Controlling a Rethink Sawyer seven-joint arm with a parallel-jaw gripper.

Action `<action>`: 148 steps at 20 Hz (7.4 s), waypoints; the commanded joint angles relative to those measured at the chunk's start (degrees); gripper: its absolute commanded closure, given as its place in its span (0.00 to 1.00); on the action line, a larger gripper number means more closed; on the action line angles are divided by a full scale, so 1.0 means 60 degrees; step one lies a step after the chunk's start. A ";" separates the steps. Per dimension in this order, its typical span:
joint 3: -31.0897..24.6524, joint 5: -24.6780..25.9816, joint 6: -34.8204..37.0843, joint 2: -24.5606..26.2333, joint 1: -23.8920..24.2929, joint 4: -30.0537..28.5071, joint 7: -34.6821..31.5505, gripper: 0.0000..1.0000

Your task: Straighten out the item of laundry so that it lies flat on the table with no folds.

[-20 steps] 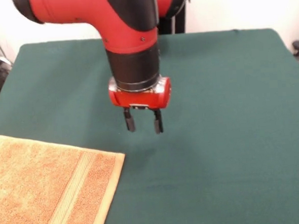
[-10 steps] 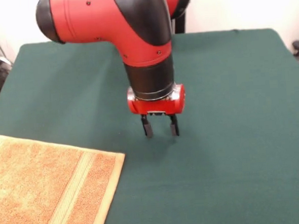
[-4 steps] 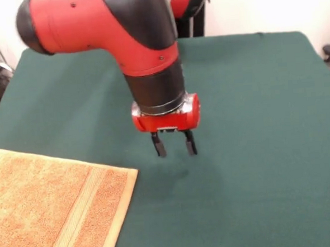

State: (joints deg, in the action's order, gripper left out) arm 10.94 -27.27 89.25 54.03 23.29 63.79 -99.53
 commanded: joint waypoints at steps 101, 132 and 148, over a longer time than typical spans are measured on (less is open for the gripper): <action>-0.1979 0.2648 -0.1373 -0.4404 -0.1206 -0.9210 0.1202 0.00; -0.1417 0.2386 -0.1183 -0.5255 -0.1161 -1.0522 0.1200 0.00; -0.1756 0.2731 -0.2647 -0.5944 -0.1411 -1.2084 0.0624 0.00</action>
State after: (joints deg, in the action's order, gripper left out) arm 3.47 -11.87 78.98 17.63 17.02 5.88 -87.66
